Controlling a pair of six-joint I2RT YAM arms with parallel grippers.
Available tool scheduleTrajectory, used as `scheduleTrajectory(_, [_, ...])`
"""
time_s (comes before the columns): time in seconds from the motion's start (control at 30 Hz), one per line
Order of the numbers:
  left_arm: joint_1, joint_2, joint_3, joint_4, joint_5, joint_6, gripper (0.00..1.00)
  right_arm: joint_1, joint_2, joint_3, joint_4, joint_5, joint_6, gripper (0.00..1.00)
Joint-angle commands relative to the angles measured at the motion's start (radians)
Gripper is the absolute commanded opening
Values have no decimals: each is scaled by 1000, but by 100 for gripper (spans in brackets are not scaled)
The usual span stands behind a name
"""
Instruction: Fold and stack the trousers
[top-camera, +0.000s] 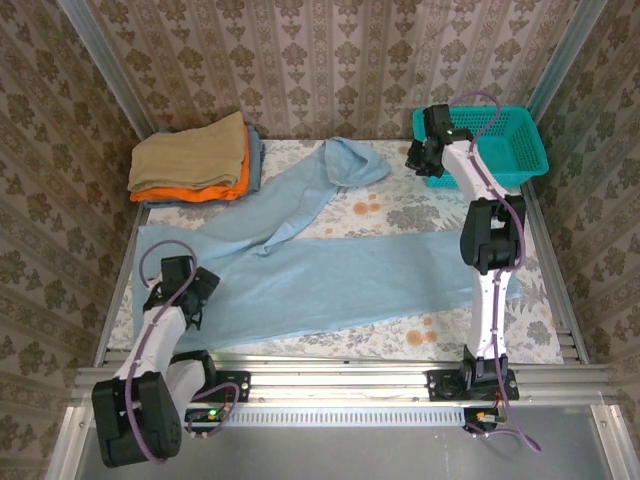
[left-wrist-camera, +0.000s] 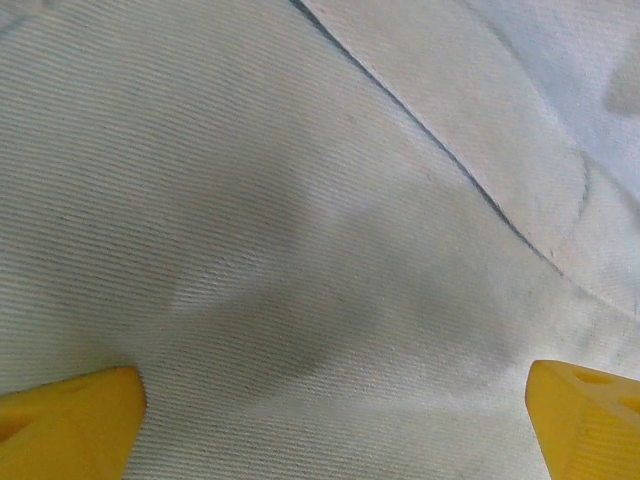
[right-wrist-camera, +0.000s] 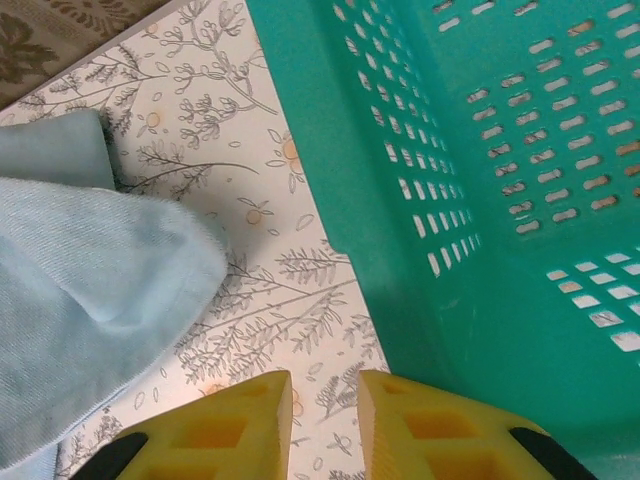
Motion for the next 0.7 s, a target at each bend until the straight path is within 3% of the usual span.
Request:
scheduleTrajectory(0.0, [90, -11, 48, -41, 31, 63, 99, -4, -98, -68, 22, 86, -16, 33])
scheduleTrajectory(0.17, [159, -3, 104, -23, 90, 59, 97, 143, -171, -145, 74, 44, -34, 53])
scheduleTrajectory(0.4, [35, 16, 163, -28, 127, 86, 94, 312, 21, 62, -3, -27, -82, 63])
scheduleTrajectory(0.53, [-29, -6, 145, -24, 150, 79, 94, 335, 162, 241, -91, -85, -59, 68])
scheduleTrajectory(0.67, [-58, -20, 127, -9, 161, 65, 94, 335, 199, 256, -48, -126, 16, 73])
